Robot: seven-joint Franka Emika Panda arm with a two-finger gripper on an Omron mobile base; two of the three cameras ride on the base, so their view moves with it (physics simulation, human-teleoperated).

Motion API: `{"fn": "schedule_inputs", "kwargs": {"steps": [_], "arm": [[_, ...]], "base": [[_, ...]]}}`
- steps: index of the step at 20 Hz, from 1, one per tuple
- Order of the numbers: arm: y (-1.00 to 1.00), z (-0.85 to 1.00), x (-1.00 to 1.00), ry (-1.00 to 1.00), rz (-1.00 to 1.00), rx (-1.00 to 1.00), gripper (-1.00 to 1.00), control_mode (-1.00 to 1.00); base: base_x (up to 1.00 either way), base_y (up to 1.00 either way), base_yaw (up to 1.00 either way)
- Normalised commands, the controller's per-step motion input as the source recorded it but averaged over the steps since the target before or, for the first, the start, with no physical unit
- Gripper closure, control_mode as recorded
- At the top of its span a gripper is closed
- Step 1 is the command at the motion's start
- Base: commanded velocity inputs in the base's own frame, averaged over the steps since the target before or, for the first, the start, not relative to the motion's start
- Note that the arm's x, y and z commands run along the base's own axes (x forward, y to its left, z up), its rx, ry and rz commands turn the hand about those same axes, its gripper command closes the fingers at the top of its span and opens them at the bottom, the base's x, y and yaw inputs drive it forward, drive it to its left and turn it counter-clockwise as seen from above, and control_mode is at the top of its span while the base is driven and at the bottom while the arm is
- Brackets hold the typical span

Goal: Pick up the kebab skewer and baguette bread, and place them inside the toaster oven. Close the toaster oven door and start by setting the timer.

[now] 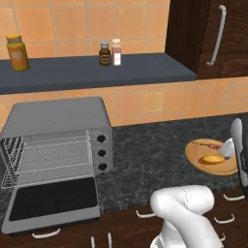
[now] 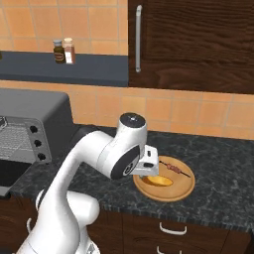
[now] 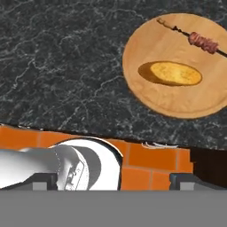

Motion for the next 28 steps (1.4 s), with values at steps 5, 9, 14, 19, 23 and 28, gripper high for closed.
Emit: {"fn": "schedule_inputs", "kwargs": {"steps": [5,9,14,19,23,28], "arm": [[-0.28,-0.37,0.39,0.00,0.58,-0.04,-1.00,-1.00],[-0.17,-0.59,0.34,0.00,0.70,-0.11,-1.00,-1.00],[-0.37,-0.54,0.42,-0.04,0.79,0.00,-1.00,-1.00],[-0.51,-0.29,0.39,-0.12,0.66,0.00,-1.00,-1.00],[-0.11,-0.01,0.35,-0.05,0.25,0.00,-1.00,-1.00],[0.01,-0.15,0.35,-0.02,0.04,0.00,-1.00,-1.00]], "base": [[0.00,0.00,0.00],[0.00,0.00,0.00],[0.00,0.00,0.00],[0.00,0.00,0.00],[0.00,0.00,0.00],[0.00,0.00,0.00]]}}
